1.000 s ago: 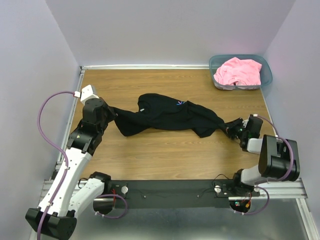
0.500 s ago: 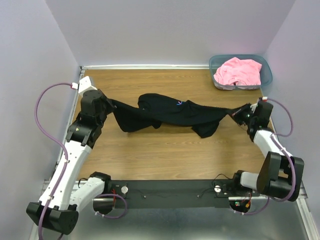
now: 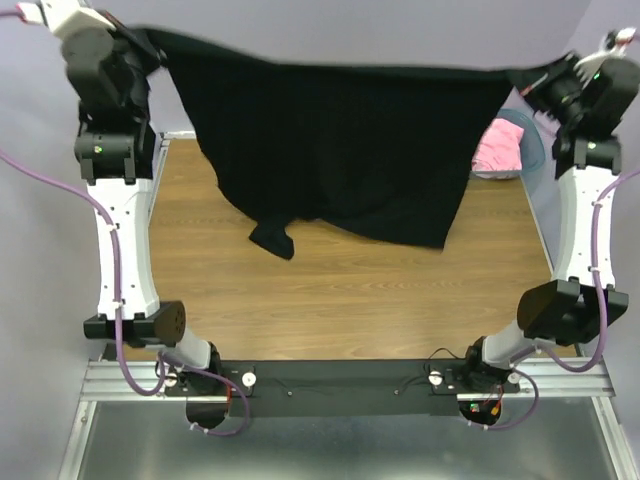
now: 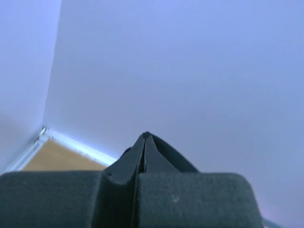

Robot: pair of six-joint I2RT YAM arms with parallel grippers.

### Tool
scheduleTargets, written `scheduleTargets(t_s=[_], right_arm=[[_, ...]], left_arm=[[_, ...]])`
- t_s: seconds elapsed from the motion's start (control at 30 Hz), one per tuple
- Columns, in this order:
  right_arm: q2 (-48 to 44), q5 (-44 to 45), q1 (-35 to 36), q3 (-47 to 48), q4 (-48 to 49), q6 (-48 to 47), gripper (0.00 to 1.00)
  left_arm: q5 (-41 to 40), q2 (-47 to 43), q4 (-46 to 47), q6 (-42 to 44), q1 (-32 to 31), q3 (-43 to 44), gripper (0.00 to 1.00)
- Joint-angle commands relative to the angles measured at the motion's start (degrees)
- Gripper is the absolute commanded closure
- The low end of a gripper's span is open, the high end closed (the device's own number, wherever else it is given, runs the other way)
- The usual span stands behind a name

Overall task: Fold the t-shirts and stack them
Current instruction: Flatten the tshirt out

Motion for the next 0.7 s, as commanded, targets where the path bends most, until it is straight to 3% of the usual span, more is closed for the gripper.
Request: scheduleTargets(t_s=[0.0, 0.13, 0.33, 0.5, 0.67], right_arm=[[3.8, -0.07, -0.37, 14.76, -5.06, -3.37, 0.99], [3.3, -3.5, -0.46, 21.73, -5.33, -7.14, 0.99], [-5.31, -1.75, -0.46, 15.85, -5.42, -13.3, 0.99], [-13.83, 0.53, -0.2, 12.59, -7.51, -17.16, 0.99], [-19.64, 6.94, 5.15, 15.49, -11.83, -22.44, 0.99]], left_arm=[[1.25, 3.38, 2.3, 2.89, 3.31, 17.77, 1.0], [1.08, -0.21, 6.96, 5.35, 4.19, 17.45, 1.0], [-4.54, -13.83, 12.68, 10.8, 4.19, 5.15, 1.0], [-9.28, -21.64, 10.13, 16.16, 2.52, 6.89, 1.0], [-14.03, -29.47, 9.69, 23.54, -2.93, 8.92, 1.0]])
